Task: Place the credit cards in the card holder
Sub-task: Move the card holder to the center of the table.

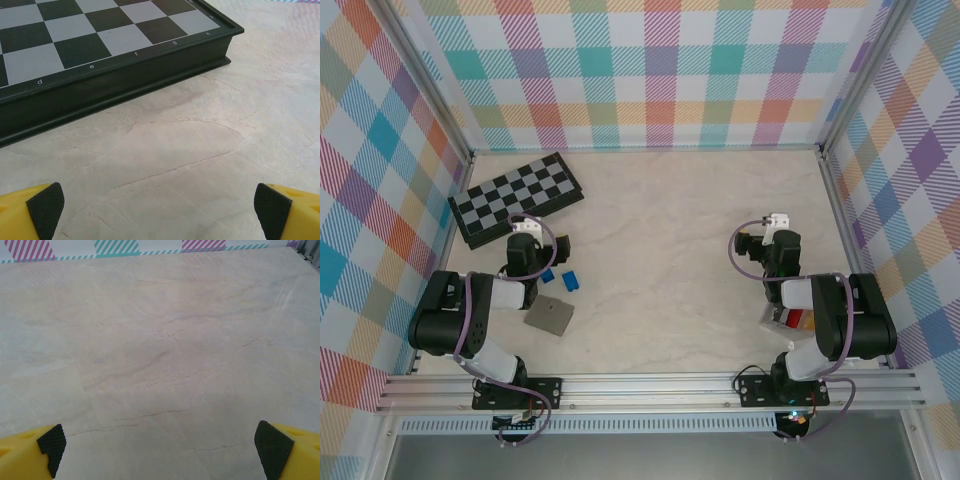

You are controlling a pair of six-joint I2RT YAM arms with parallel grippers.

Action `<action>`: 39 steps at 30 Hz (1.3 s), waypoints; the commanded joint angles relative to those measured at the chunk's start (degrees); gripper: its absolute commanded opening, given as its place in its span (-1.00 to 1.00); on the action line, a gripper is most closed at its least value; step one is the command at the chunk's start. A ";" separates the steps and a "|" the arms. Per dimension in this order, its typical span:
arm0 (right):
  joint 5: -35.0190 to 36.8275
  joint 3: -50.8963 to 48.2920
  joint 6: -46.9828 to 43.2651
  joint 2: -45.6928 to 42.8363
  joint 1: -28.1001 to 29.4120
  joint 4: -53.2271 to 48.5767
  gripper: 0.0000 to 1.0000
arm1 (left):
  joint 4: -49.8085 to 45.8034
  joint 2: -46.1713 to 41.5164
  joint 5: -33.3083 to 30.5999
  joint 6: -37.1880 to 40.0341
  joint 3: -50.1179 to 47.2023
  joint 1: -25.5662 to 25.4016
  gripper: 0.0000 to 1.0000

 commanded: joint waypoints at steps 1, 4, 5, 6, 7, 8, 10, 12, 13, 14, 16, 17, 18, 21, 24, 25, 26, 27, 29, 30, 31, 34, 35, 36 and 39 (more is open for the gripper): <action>-0.85 1.23 0.74 0.36 -0.52 0.97 1.00 | 0.51 -0.08 0.60 0.75 0.97 0.67 1.00; -0.84 1.23 0.76 0.33 -0.57 1.02 1.00 | 0.54 -0.10 0.55 0.79 0.99 0.71 1.00; -0.83 1.23 0.78 0.38 -0.52 1.02 1.00 | 0.56 -0.11 0.57 0.75 0.97 0.70 1.00; -0.85 1.22 0.78 0.33 -0.55 1.02 1.00 | 0.53 -0.08 0.64 0.80 0.97 0.66 1.00; -0.83 1.23 0.79 0.38 -0.53 1.00 1.00 | 0.51 -0.10 0.61 0.75 0.97 0.71 1.00; -0.91 1.30 0.87 0.32 -0.53 1.02 1.00 | 0.51 -0.08 0.62 0.76 0.97 0.71 1.00; -1.19 1.31 0.97 0.38 -0.67 0.85 1.00 | 0.51 -0.08 0.59 0.74 0.97 0.69 1.00; -1.37 1.31 1.05 0.33 -0.88 0.85 1.00 | 0.52 -0.09 0.65 0.74 0.99 0.71 1.00; -1.87 1.40 1.23 0.34 -1.17 0.64 1.00 | 0.51 -0.11 0.63 0.75 1.02 0.69 1.00; -3.17 1.49 1.50 0.32 -1.79 0.41 1.00 | 0.51 -0.11 0.68 0.74 1.03 0.71 1.00; -3.65 1.40 1.54 0.30 -2.02 0.45 1.00 | 0.51 -0.11 0.71 0.72 1.02 0.71 1.00; -3.66 1.40 1.57 0.29 -1.99 0.50 1.00 | 0.51 -0.10 0.69 0.74 1.01 0.71 1.00; -3.73 1.40 1.58 0.30 -1.99 0.49 1.00 | 0.51 -0.11 0.71 0.74 1.05 0.66 1.00; -3.76 1.31 1.47 0.21 -1.98 0.67 1.00 | 0.78 -0.23 0.67 0.75 0.82 0.71 1.00; -4.07 1.56 1.25 -0.20 -1.99 0.00 1.00 | 3.34 -1.23 1.32 1.04 -1.06 0.71 1.00; -4.45 2.15 1.15 -1.00 -2.00 -1.69 1.00 | 5.19 -2.20 0.89 0.71 -2.50 0.69 1.00; -4.94 2.60 0.90 -1.90 -1.98 -3.31 1.00 | 6.23 -3.51 0.04 0.31 -3.69 0.71 1.00; -4.84 2.91 0.83 -2.76 -1.99 -4.49 1.00 | 5.78 -5.22 -0.67 -0.04 -4.26 0.69 1.00; -3.74 3.19 1.42 -5.10 -1.98 -7.13 1.00 | 0.50 -9.63 -0.73 -0.37 -3.60 0.73 1.00; -3.50 4.07 2.00 -7.77 -1.98 -12.32 1.00 | -2.73 -12.25 -0.29 -0.30 -3.11 0.71 1.00; -3.50 5.14 2.48 -11.15 -2.02 -17.36 1.00 | -4.23 -14.87 -0.21 -0.31 -3.07 0.74 1.00; -1.99 8.48 5.08 -19.93 -1.98 -31.98 1.00 | -10.99 -22.69 -0.03 -0.62 -2.05 0.79 1.00; -1.07 10.21 6.81 -22.27 -1.98 -37.34 1.00 | -15.01 -25.22 0.42 -0.61 -0.75 0.80 1.00; -0.32 12.36 8.56 -24.43 -2.00 -43.82 1.00 | -18.61 -28.24 1.27 -0.49 0.48 0.80 1.00; 6.79 19.28 18.31 -28.78 -2.12 -63.02 1.00 | -27.02 -37.26 -0.21 -6.24 2.27 0.75 1.00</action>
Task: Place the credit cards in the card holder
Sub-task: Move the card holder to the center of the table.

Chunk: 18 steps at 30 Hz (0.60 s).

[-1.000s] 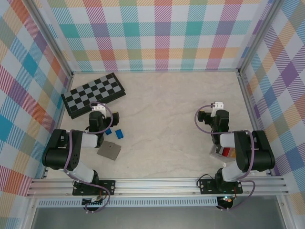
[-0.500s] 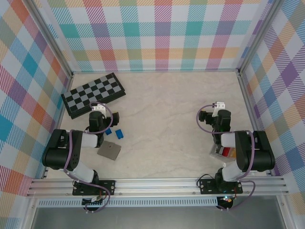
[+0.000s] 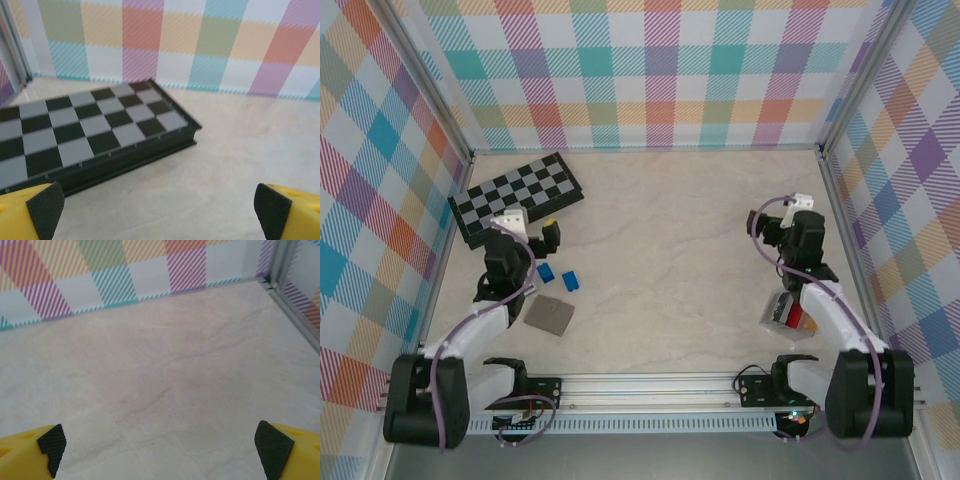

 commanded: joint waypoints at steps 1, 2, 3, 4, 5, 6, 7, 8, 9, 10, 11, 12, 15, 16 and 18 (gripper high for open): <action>7.41 6.33 11.80 -3.50 -0.66 -27.35 1.00 | -14.39 -8.64 -1.79 -7.08 3.27 0.69 1.00; 7.21 7.12 12.98 -4.12 -0.98 -30.41 1.00 | -18.04 -11.11 -2.84 -9.00 4.31 0.71 1.00; 5.76 7.78 13.99 -4.70 -1.73 -32.96 1.00 | -22.58 -13.84 -4.12 -11.78 5.57 0.72 1.00; 4.67 8.54 15.21 -5.14 -2.38 -35.62 1.00 | -25.90 -16.28 -5.06 -14.93 6.46 0.74 1.00; 4.87 9.14 16.78 -5.46 -2.98 -37.87 1.00 | -28.84 -18.13 -5.76 -17.85 7.14 0.73 1.00; 4.73 9.73 18.41 -5.65 -3.90 -40.32 1.00 | -31.91 -20.06 -6.49 -21.82 7.95 0.70 1.00; 3.99 10.27 19.47 -6.04 -5.13 -42.23 1.00 | -34.36 -21.60 -5.57 -23.38 8.61 0.73 1.00; 3.24 10.62 20.41 -6.37 -6.46 -43.68 1.00 | -36.07 -22.65 -3.11 -23.61 9.15 0.74 1.00; 2.00 11.00 21.37 -6.78 -8.35 -45.17 1.00 | -37.74 -23.29 0.78 -23.58 10.07 0.69 1.00; -0.22 11.09 21.38 -7.24 -10.36 -45.86 1.00 | -39.09 -23.36 4.47 -24.67 10.98 0.71 1.00; -1.78 11.18 21.44 -7.60 -12.05 -46.73 1.00 | -40.05 -22.76 8.05 -25.89 11.72 0.73 1.00; -3.51 11.61 21.63 -8.08 -13.97 -48.08 1.00 | -41.32 -21.74 12.24 -26.55 12.85 0.66 1.00; -14.26 12.31 17.61 -10.21 -15.23 -46.73 1.00 | -48.21 -16.68 20.59 -28.53 16.55 0.56 1.00; -20.11 12.47 17.08 -10.59 -15.23 -45.77 1.00 | -50.48 -14.92 22.21 -29.40 17.59 0.42 1.00; -31.33 12.40 18.21 -10.72 -15.19 -43.78 1.00 | -56.56 -12.27 22.63 -30.05 19.00 -0.03 0.96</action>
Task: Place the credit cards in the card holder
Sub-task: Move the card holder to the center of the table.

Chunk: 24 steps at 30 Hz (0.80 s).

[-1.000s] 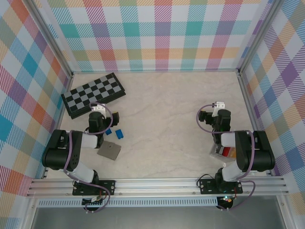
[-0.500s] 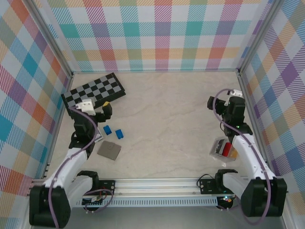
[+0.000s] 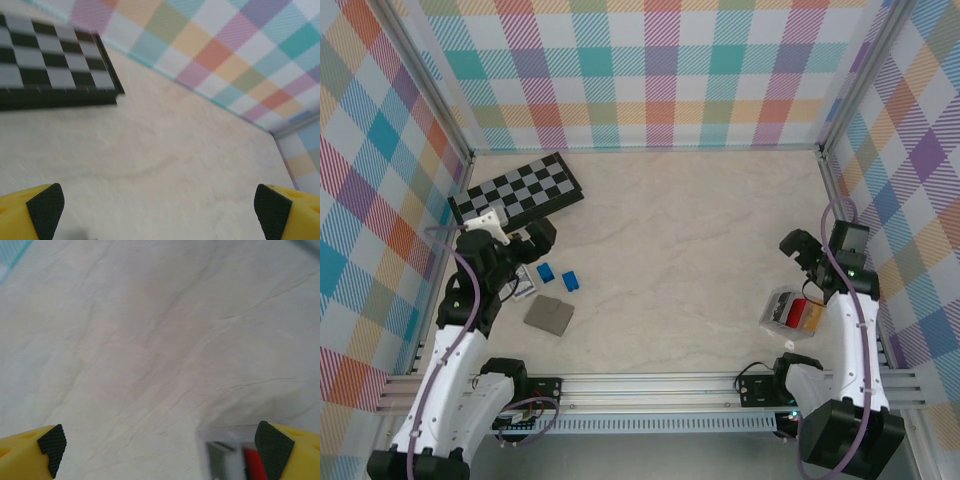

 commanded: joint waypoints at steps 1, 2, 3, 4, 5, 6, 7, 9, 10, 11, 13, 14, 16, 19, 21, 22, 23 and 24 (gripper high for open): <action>-24.46 2.15 0.43 -0.65 0.14 1.79 0.97 | -18.12 3.63 3.85 -5.25 3.45 -0.24 0.96; -28.89 1.96 1.00 -0.30 0.47 2.62 0.93 | -24.00 4.53 1.32 -6.41 4.54 -0.26 0.96; -31.42 1.97 1.26 -0.02 1.15 2.98 0.91 | -27.64 4.95 0.39 -6.30 5.12 -0.26 0.97; -33.46 1.99 0.88 0.22 2.79 3.35 0.90 | -30.84 5.23 -0.03 -6.76 5.20 -0.25 0.97; -34.35 2.31 0.23 0.59 5.01 3.37 0.89 | -32.38 5.17 0.38 -7.74 4.76 -0.30 0.93; -34.44 2.74 -0.07 1.09 6.94 3.13 0.89 | -32.42 4.92 1.61 -8.96 3.74 -0.43 0.91; -34.42 3.29 -0.25 2.18 9.84 2.91 0.88 | -31.50 4.65 2.94 -11.06 1.90 -0.71 0.90; -33.68 4.56 0.19 5.00 16.21 2.24 0.81 | -28.73 4.91 6.92 -14.77 -1.54 -1.21 0.81; -31.86 5.57 0.88 6.86 19.59 1.19 0.75 | -27.56 5.50 8.48 -16.02 -2.67 -1.65 0.78; -30.09 6.23 1.04 8.41 22.07 0.01 0.73 | -27.24 6.28 8.44 -16.36 -3.33 -2.05 0.76; -28.09 5.51 0.14 9.81 25.71 0.33 0.71 | -26.63 7.47 7.04 -14.98 -4.31 -2.47 0.75; -27.10 4.56 -0.08 9.97 26.84 1.51 0.71 | -25.61 7.89 5.89 -14.33 -5.29 -2.62 0.75; -27.22 2.07 0.94 9.67 27.39 5.11 0.69 | -21.64 8.31 6.51 -14.16 -7.90 -2.64 0.75; -28.68 -0.04 2.34 9.09 27.89 7.19 0.70 | -13.57 8.88 7.40 -15.57 -11.94 -3.04 0.75; -29.13 -1.57 2.17 8.28 28.45 7.54 0.72 | -10.69 9.53 7.34 -16.21 -13.59 -3.52 0.76; -29.17 -2.55 1.90 7.98 28.57 7.62 0.72 | -10.65 9.81 6.38 -16.13 -14.29 -3.78 0.76; -29.03 -3.67 1.64 7.78 28.68 7.86 0.73 | -10.21 10.04 5.95 -15.63 -15.06 -3.90 0.77; -28.70 -4.45 1.59 7.87 28.61 8.13 0.73 | -10.40 10.08 5.87 -15.49 -15.46 -3.94 0.76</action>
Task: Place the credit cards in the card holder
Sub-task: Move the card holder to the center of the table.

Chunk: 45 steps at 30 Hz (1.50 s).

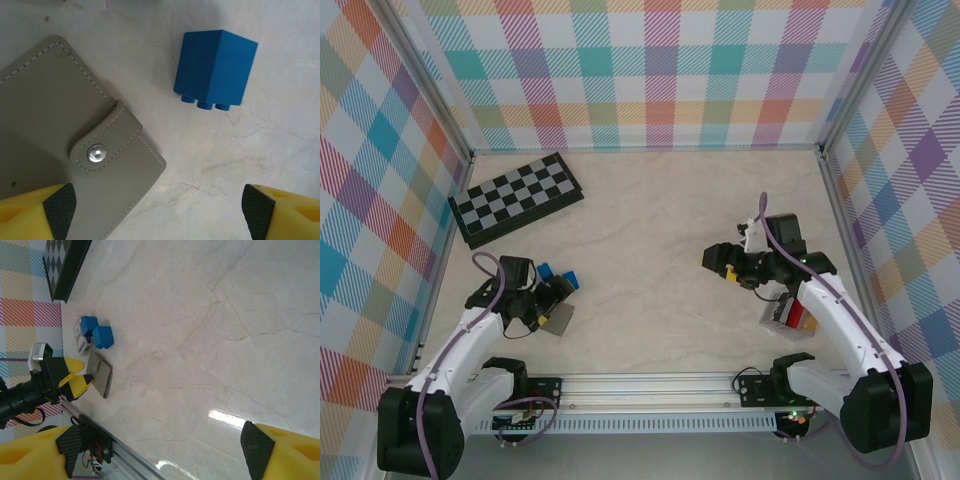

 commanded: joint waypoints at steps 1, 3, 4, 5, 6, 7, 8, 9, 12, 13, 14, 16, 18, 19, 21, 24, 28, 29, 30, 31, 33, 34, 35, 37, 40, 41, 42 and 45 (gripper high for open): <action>-0.47 -2.82 -0.03 -0.97 0.49 2.13 0.73 | 3.10 0.09 0.30 -0.50 -1.49 -0.83 0.75; 0.30 -3.61 0.30 -0.73 0.57 2.35 0.72 | 1.41 -1.25 0.55 -0.93 -2.44 -2.03 0.74; 1.15 -3.77 0.58 -0.66 0.55 2.32 0.72 | 0.39 -2.48 0.06 -1.70 -3.40 -2.75 0.74; 2.03 -4.02 0.94 -0.66 0.52 2.36 0.71 | 0.07 -3.71 0.22 -2.22 -4.80 -3.42 0.72; 2.60 -4.15 1.24 -0.62 0.52 2.52 0.71 | 0.24 -4.45 0.67 -2.48 -5.95 -3.88 0.72; 3.12 -4.34 1.66 -0.62 0.53 2.88 0.71 | 0.00 -5.09 1.08 -2.94 -7.03 -4.36 0.68; 3.65 -4.41 2.17 -0.54 0.54 3.24 0.70 | 0.69 -5.39 3.00 -3.09 -7.89 -5.12 0.60; 3.89 -4.53 2.64 -0.45 0.52 3.56 0.70 | 2.00 -5.59 4.93 -3.19 -8.56 -6.28 0.56; 4.25 -4.71 3.65 0.53 0.54 4.66 0.68 | 5.26 -5.41 5.63 -4.47 -8.93 -13.78 0.58; 4.33 -4.56 3.75 1.19 0.61 4.71 0.67 | 7.21 -4.50 5.05 -4.66 -8.53 -16.81 0.59; 4.32 -4.40 3.75 1.94 0.70 4.57 0.65 | 9.77 -2.95 4.81 -4.88 -8.10 -19.47 0.60; 4.34 -3.86 3.61 3.54 0.87 3.99 0.60 | 15.74 2.00 4.74 -5.09 -6.36 -23.70 0.56; 4.28 -3.37 3.66 4.92 1.18 3.33 0.55 | 19.35 8.27 4.55 -3.67 -3.28 -27.60 0.56; 4.25 -3.27 3.65 5.54 1.40 3.17 0.52 | 20.24 12.21 4.14 -2.50 -1.18 -29.19 0.56; 4.61 -3.36 4.06 6.26 1.83 3.04 0.44 | 22.91 19.41 3.12 -1.54 3.29 -32.55 0.57; 4.36 -3.67 4.48 6.77 2.43 3.38 0.29 | 27.20 30.74 2.14 -0.90 11.32 -36.65 0.56; 8.77 -4.93 6.53 5.23 2.89 1.48 0.15 | 29.84 44.23 4.09 0.40 23.08 -40.59 0.53; 10.21 -5.51 7.01 4.57 2.90 0.67 0.12 | 29.95 46.91 4.70 0.75 26.07 -41.32 0.51; 11.41 -6.18 7.53 3.89 2.85 0.16 0.09 | 29.66 48.75 4.96 0.96 28.28 -41.80 0.46; 12.04 -7.06 7.88 3.17 2.88 0.13 0.05 | 29.18 50.01 4.65 1.22 30.45 -42.38 0.44; 11.72 -8.22 8.35 2.10 2.89 0.51 0.01 | 28.51 49.95 3.15 1.33 32.29 -42.83 0.45; 11.09 -8.62 8.32 1.94 2.87 0.79 -0.03 | 27.67 48.84 2.02 1.52 32.57 -42.82 0.45; 10.94 -8.65 8.22 2.09 2.90 0.68 -0.05 | 26.58 47.12 0.41 1.88 32.50 -42.81 0.47; 9.78 -8.47 7.10 2.68 2.89 1.09 -0.11 | 24.11 42.98 -3.58 2.18 31.29 -42.80 0.50; 3.62 -7.65 5.24 5.27 3.06 4.78 -0.25 | 22.08 36.57 -8.22 0.26 27.83 -41.74 0.53; 1.67 -6.97 4.76 6.93 3.48 6.26 -0.31 | 21.95 35.01 -8.83 -1.09 26.36 -40.99 0.53; 0.75 -6.05 4.32 8.59 4.03 7.03 -0.35 | 22.12 33.87 -9.08 -2.20 25.11 -40.32 0.52; 0.71 -2.01 3.41 15.13 6.43 7.66 -0.48 | 24.31 30.82 -9.15 -6.18 21.43 -38.48 0.51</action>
